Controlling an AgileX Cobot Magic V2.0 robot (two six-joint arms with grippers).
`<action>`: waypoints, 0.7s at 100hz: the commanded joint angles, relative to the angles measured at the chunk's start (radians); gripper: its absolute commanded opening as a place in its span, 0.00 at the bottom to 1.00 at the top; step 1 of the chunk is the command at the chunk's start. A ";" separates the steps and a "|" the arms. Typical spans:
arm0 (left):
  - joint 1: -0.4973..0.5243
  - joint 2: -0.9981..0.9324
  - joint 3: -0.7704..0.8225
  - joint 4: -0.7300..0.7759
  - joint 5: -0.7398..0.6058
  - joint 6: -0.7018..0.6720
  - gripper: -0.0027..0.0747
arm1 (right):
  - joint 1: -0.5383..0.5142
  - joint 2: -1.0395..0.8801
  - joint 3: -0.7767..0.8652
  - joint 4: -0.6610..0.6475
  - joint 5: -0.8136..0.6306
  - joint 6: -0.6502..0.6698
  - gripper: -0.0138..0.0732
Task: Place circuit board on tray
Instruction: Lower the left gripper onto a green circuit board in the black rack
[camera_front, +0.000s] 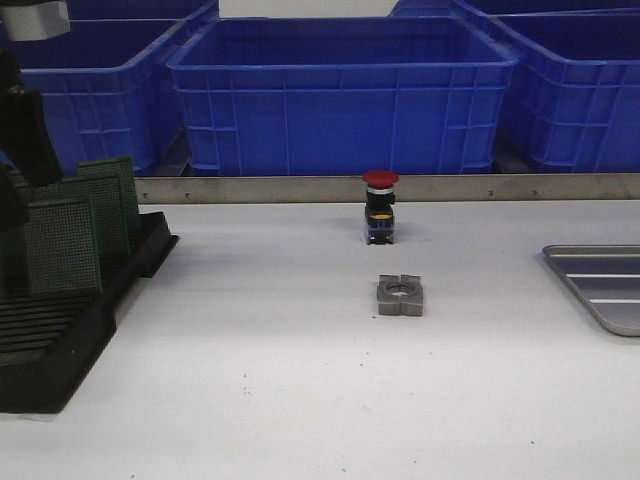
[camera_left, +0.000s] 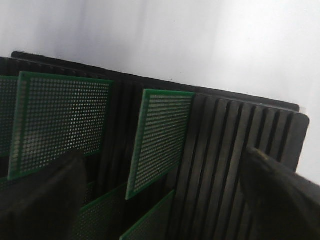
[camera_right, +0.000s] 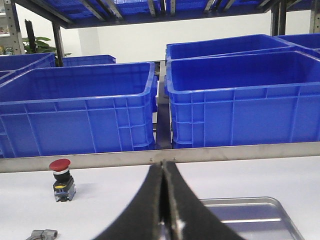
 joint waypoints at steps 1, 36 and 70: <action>-0.003 -0.017 -0.029 -0.041 -0.015 0.001 0.80 | 0.003 -0.017 0.004 0.000 -0.081 -0.005 0.08; -0.003 0.014 -0.029 -0.075 -0.013 0.001 0.73 | 0.003 -0.017 0.004 0.000 -0.081 -0.005 0.08; -0.003 0.014 -0.029 -0.077 -0.013 0.001 0.04 | 0.003 -0.017 0.004 0.000 -0.081 -0.005 0.08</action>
